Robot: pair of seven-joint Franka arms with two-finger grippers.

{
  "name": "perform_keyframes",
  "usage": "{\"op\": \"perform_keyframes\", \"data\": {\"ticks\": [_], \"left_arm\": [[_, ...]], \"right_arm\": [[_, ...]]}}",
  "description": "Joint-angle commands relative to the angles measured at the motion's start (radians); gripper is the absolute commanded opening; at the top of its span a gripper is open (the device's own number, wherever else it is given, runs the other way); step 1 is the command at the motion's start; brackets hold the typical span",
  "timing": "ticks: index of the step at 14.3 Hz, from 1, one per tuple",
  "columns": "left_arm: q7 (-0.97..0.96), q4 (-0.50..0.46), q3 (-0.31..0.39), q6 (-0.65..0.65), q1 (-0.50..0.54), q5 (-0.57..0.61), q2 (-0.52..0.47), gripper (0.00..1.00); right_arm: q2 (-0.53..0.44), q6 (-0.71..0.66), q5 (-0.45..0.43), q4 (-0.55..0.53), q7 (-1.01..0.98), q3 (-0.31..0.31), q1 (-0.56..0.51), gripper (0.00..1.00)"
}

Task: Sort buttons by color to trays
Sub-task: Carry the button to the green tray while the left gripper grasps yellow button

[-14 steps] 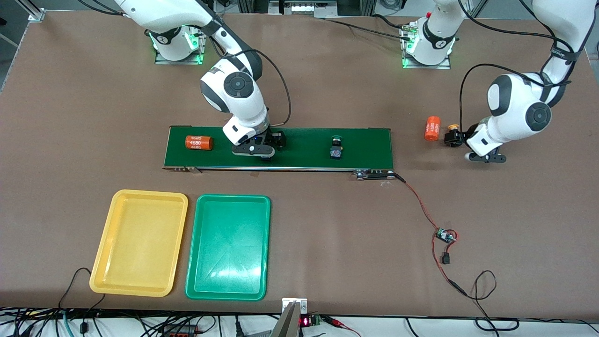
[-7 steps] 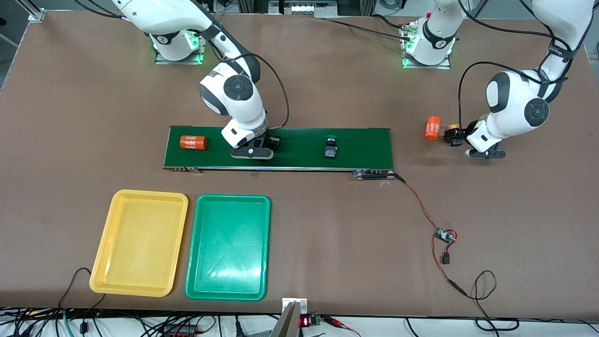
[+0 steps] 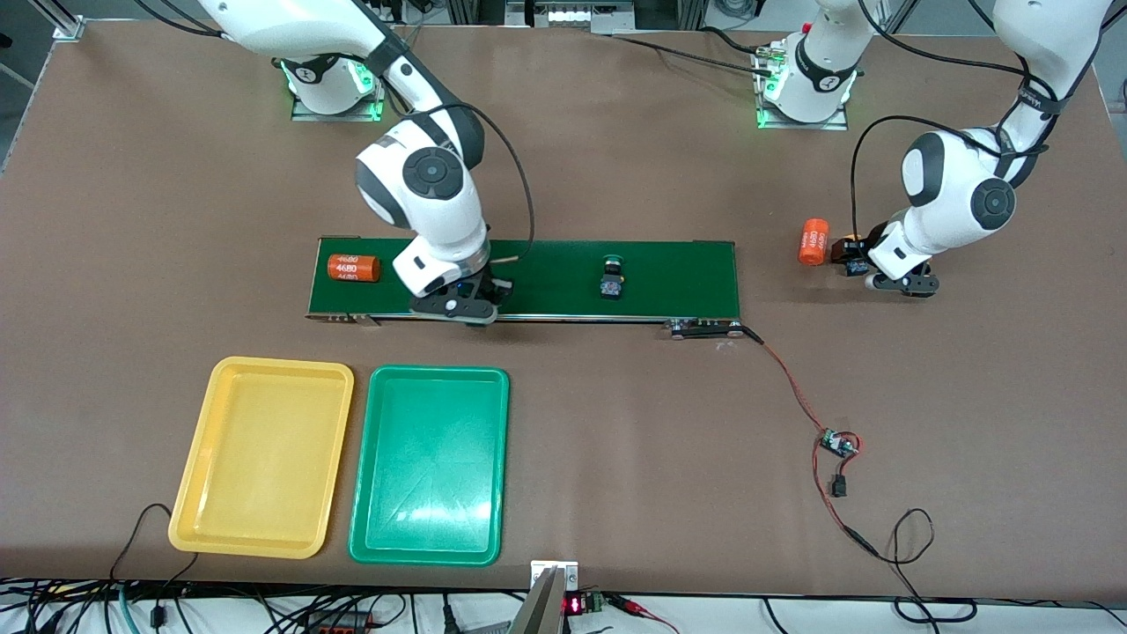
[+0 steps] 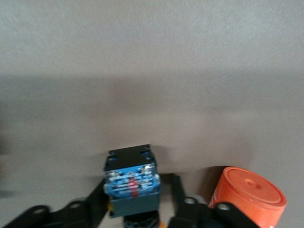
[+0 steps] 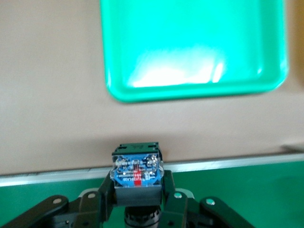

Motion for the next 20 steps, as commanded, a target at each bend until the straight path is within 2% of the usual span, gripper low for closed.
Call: {"op": "perform_keyframes", "data": {"ticks": [1, 3, 7, 9, 13, 15, 17, 20], "left_arm": [[0.01, 0.006, -0.006, -0.002, -0.008, 0.01, -0.047, 0.0], [0.013, 0.038, -0.008, -0.002, -0.04, 0.01, -0.077, 0.0], [0.005, 0.099, -0.028, -0.095, -0.175, 0.01, -0.169, 0.0], [0.002, 0.112, -0.072, -0.109, -0.233, 0.009, -0.189, 0.0], [-0.065, 0.144, -0.208, -0.109, -0.292, -0.007, -0.176, 0.0], [-0.252, 0.148, -0.273, -0.108, -0.339, -0.007, -0.175, 0.0], [-0.381, 0.167, -0.302, -0.106, -0.371, -0.007, -0.161, 0.0], [-0.391, 0.203, -0.302, -0.099, -0.379, -0.007, -0.121, 0.0]], "right_arm": [[0.007, -0.031, 0.133, 0.06, -0.216, -0.085, 0.002, 0.0], [0.013, -0.031, 0.215, 0.072, -0.347, -0.143, 0.0, 0.0], [0.059, -0.031, 0.224, 0.124, -0.449, -0.206, -0.001, 0.0], [0.1, -0.032, 0.226, 0.173, -0.487, -0.237, -0.001, 0.0], [0.21, -0.019, 0.221, 0.285, -0.504, -0.266, 0.009, 0.0], [0.264, 0.01, 0.22, 0.325, -0.495, -0.274, 0.025, 0.0], [0.299, 0.065, 0.217, 0.325, -0.492, -0.285, 0.031, 0.01], [0.358, 0.148, 0.212, 0.328, -0.498, -0.314, 0.037, 0.01]]}}
